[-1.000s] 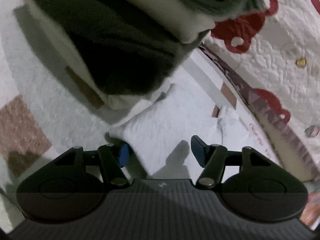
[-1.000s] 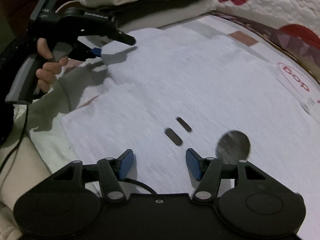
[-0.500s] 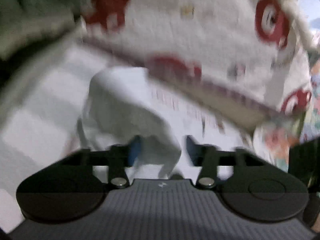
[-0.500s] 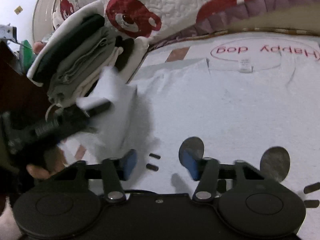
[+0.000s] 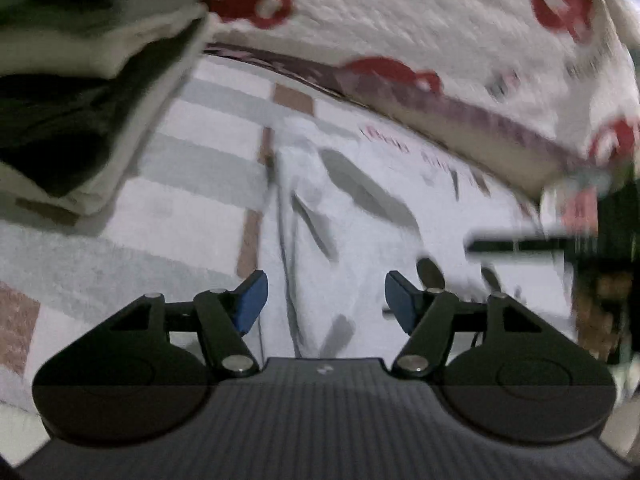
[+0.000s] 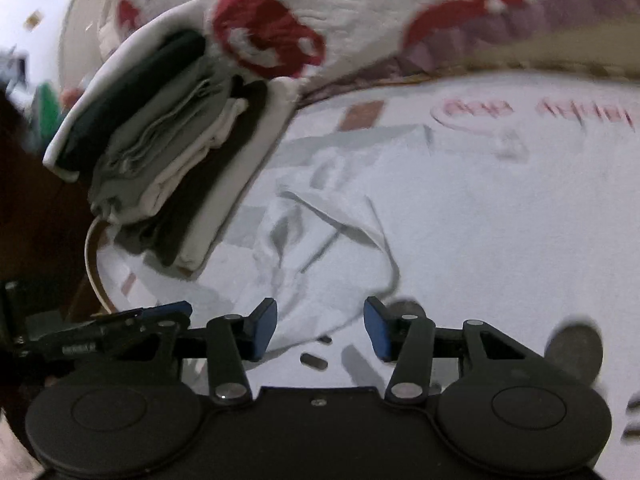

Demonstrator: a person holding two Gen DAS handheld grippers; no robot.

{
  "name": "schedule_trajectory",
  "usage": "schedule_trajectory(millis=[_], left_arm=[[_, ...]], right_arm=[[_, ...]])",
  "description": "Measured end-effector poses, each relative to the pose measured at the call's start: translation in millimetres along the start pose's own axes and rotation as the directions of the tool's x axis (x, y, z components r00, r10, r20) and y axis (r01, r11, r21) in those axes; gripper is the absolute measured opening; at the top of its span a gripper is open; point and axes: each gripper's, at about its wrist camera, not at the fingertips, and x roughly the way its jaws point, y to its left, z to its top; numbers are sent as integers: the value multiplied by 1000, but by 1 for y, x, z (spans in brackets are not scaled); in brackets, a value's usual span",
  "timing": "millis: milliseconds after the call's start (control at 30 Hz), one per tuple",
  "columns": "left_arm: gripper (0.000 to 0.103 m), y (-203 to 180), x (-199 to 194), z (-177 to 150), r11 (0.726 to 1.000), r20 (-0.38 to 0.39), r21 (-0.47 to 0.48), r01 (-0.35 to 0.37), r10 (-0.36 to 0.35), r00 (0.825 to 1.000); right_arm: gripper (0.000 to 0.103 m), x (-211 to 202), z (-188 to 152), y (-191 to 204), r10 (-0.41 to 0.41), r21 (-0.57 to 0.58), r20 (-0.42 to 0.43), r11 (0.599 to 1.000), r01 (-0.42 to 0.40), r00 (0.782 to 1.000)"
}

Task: Fold clothes

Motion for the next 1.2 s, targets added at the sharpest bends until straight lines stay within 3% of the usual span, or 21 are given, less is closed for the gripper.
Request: schedule_trajectory(millis=[67, 133, 267, 333, 400, 433, 467, 533, 633, 733, 833, 900, 967, 1033, 1200], left_arm=[[63, -4, 5, -8, 998, -58, 33, 46, -44, 997], [62, -8, 10, -16, 994, -116, 64, 93, -86, 990], [61, -22, 17, -22, 977, -87, 210, -41, 61, 994], [60, -26, 19, -27, 964, -63, 252, -82, 101, 993], [49, -27, 23, -29, 952, -51, 278, -125, 145, 988], [26, -26, 25, -31, 946, -51, 289, -148, 170, 984], [14, -24, 25, -31, 944, -59, 286, -162, 186, 981], [11, -18, 23, -30, 954, -66, 251, -163, 185, 980], [9, -9, 19, -28, 969, -59, 194, -154, 168, 984], [9, -12, 19, -32, 960, -54, 223, -167, 183, 982], [9, -15, 23, -33, 953, -59, 244, -178, 198, 978], [9, -18, 25, -32, 950, -64, 254, -183, 205, 977], [9, -16, 25, -30, 956, -69, 234, -179, 200, 977], [9, -11, 25, -28, 965, -75, 200, -167, 185, 980], [9, -10, 25, -28, 965, -79, 211, -158, 178, 981]], right_arm=[[41, 4, 7, 14, 50, -93, -41, 994, -54, 998], [39, 12, 12, 31, 75, -123, -86, 989, -85, 994], [42, 34, 22, 47, 47, -78, -138, 995, -58, 989], [55, 46, 30, 36, 59, 40, -130, 998, -54, 990], [59, 59, 38, 14, 108, 228, -106, 970, -81, 989], [60, 66, 41, 8, 102, 281, -102, 957, -70, 989], [61, 73, 44, 3, 96, 332, -100, 941, -58, 990], [61, 86, 52, 3, 23, 333, -128, 943, 21, 991], [61, 92, 59, 11, -63, 304, -105, 948, 92, 992], [61, 87, 57, 0, -70, 451, -33, 889, 77, 997], [61, 90, 48, -16, 17, 621, -15, 784, -4, 1000], [61, 91, 42, -24, 26, 697, -3, 716, -16, 1000], [61, 90, 39, -28, 11, 720, -4, 694, -5, 1000], [61, 88, 41, -27, -47, 710, 4, 703, 30, 999], [57, 87, 55, -34, -166, 591, 53, 800, 103, 985]])
